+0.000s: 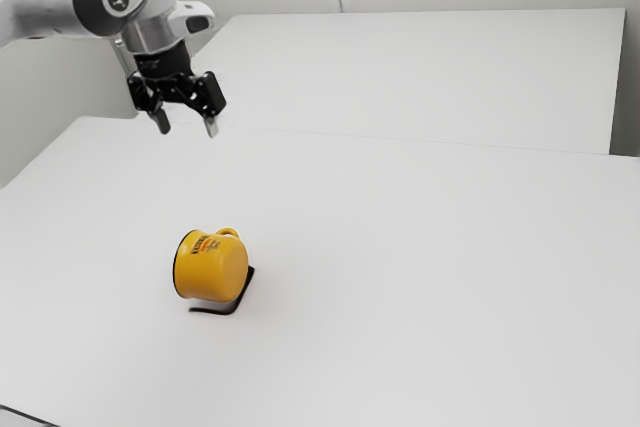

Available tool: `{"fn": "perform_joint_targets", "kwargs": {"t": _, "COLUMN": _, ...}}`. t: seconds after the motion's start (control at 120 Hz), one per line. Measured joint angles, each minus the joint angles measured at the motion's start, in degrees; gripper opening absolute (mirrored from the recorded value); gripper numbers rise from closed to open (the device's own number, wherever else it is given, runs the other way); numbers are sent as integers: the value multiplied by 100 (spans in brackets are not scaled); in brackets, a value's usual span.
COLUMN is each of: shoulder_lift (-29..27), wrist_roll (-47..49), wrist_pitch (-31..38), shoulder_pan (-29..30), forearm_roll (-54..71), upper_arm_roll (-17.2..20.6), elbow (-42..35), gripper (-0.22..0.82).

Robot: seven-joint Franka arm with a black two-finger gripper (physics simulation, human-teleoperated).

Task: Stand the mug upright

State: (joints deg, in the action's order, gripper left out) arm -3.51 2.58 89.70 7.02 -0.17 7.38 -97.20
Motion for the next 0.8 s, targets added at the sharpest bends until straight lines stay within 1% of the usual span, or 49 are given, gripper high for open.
{"fn": "perform_joint_targets", "kwargs": {"t": 0.092, "shoulder_lift": 0, "wrist_roll": -66, "wrist_pitch": 5, "shoulder_pan": 423, "forearm_roll": -139, "upper_arm_roll": 1, "elbow": -61, "gripper": 60}}
{"fn": "perform_joint_targets", "kwargs": {"t": 0.192, "shoulder_lift": 21, "wrist_roll": -177, "wrist_pitch": 18, "shoulder_pan": 719, "forearm_roll": -310, "upper_arm_roll": 1, "elbow": -152, "gripper": 60}}
{"fn": "perform_joint_targets", "kwargs": {"t": 0.392, "shoulder_lift": 134, "wrist_roll": -512, "wrist_pitch": 137, "shoulder_pan": 1061, "forearm_roll": -707, "upper_arm_roll": -8, "elbow": -371, "gripper": 60}}
{"fn": "perform_joint_targets", "kwargs": {"t": 0.558, "shoulder_lift": 335, "wrist_roll": -884, "wrist_pitch": 449, "shoulder_pan": 1327, "forearm_roll": -1057, "upper_arm_roll": -8, "elbow": -770, "gripper": 60}}
{"fn": "perform_joint_targets", "kwargs": {"t": 0.8, "shoulder_lift": 446, "wrist_roll": -1379, "wrist_pitch": 932, "shoulder_pan": 1747, "forearm_roll": -1528, "upper_arm_roll": -8, "elbow": -1429, "gripper": 60}}
